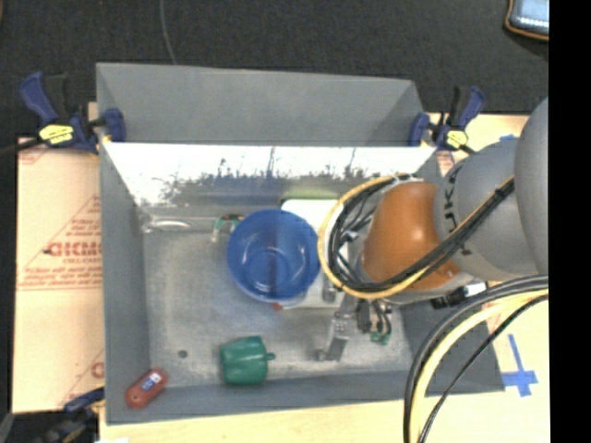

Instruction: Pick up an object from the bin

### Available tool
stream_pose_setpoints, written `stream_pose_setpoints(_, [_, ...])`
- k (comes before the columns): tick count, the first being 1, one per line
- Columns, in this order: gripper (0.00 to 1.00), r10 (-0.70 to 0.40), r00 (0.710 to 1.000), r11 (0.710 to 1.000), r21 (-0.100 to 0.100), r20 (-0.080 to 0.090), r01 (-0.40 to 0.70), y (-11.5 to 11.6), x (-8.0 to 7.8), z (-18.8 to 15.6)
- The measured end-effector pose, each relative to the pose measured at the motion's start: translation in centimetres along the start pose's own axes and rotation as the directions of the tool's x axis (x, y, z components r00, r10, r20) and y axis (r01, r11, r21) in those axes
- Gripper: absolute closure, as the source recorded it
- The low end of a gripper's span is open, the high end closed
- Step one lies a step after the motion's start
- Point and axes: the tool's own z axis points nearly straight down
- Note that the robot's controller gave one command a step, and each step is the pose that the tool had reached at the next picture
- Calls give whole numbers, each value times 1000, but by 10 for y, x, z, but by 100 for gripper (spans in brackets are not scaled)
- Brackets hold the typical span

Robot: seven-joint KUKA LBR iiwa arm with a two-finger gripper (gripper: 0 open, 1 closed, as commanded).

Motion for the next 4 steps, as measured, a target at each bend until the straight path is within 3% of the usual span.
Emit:
stream_pose_setpoints(1, [0, -6, 1000, 1000, 3, 3, 6, 7, 0, -1])
stream_pose_setpoints(2, [0, -36, 999, 999, 1, 11, 36, 36, -45, -1])
stream_pose_setpoints(3, [0, -31, 999, 1000, 3, 16, 31, 48, 7, -2])
stream_pose_setpoints(4, [100, -51, 999, 999, 1, 17, 51, 33, -16, -255])
